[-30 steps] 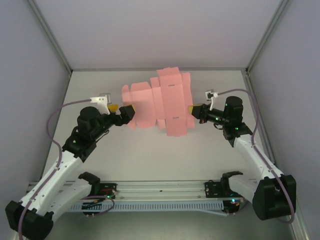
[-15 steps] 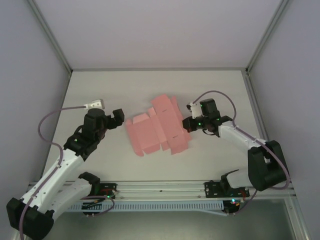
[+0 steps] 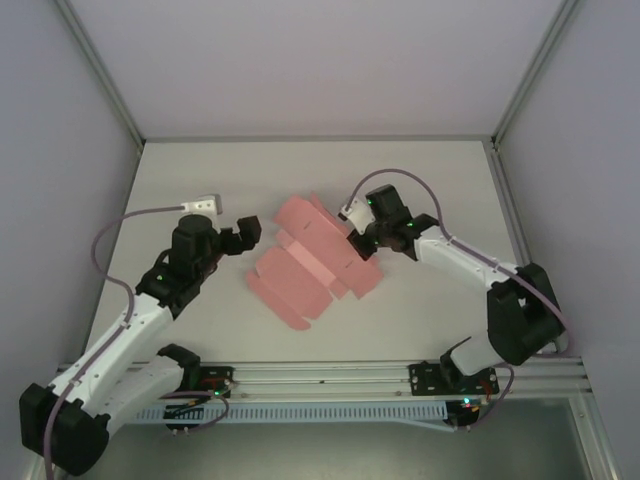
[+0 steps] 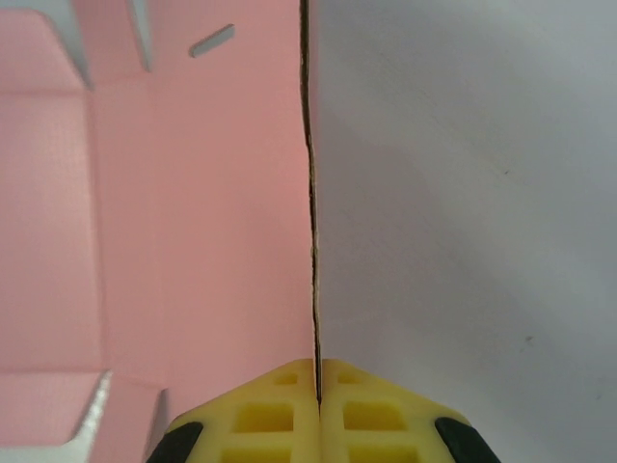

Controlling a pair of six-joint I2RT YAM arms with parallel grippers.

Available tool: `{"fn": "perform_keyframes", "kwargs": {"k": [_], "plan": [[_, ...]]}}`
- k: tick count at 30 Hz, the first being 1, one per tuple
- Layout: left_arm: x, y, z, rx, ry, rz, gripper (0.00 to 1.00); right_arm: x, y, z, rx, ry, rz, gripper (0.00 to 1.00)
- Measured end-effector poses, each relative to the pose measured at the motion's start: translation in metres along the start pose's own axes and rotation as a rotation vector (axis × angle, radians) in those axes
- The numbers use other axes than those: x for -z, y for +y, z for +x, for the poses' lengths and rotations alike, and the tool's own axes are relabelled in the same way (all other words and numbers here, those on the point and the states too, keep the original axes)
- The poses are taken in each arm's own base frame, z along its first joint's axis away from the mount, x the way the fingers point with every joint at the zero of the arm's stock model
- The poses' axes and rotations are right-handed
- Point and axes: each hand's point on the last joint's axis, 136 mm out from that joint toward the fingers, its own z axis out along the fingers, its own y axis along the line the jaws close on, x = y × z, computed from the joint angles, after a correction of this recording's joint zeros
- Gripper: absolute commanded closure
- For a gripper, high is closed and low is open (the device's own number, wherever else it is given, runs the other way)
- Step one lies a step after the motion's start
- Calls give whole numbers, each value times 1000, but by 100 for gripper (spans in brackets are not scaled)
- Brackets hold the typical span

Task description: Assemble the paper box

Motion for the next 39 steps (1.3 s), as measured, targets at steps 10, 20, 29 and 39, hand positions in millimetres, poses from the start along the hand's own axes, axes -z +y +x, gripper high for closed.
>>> {"fn": "perform_keyframes", "kwargs": {"k": [10,20,29,39], "plan": [[-29,-10,17,-17,110,25,0,-38,17,-1,618,133,312,100],[-48,-14,13,-7,158,28,0,-33,14,-12,772,51,516,100],[-92,-6,24,-12,280,-7,0,-11,15,-33,751,-32,537,100],[-110,-5,59,-47,406,23,0,-8,17,-31,731,-37,517,100]]}}
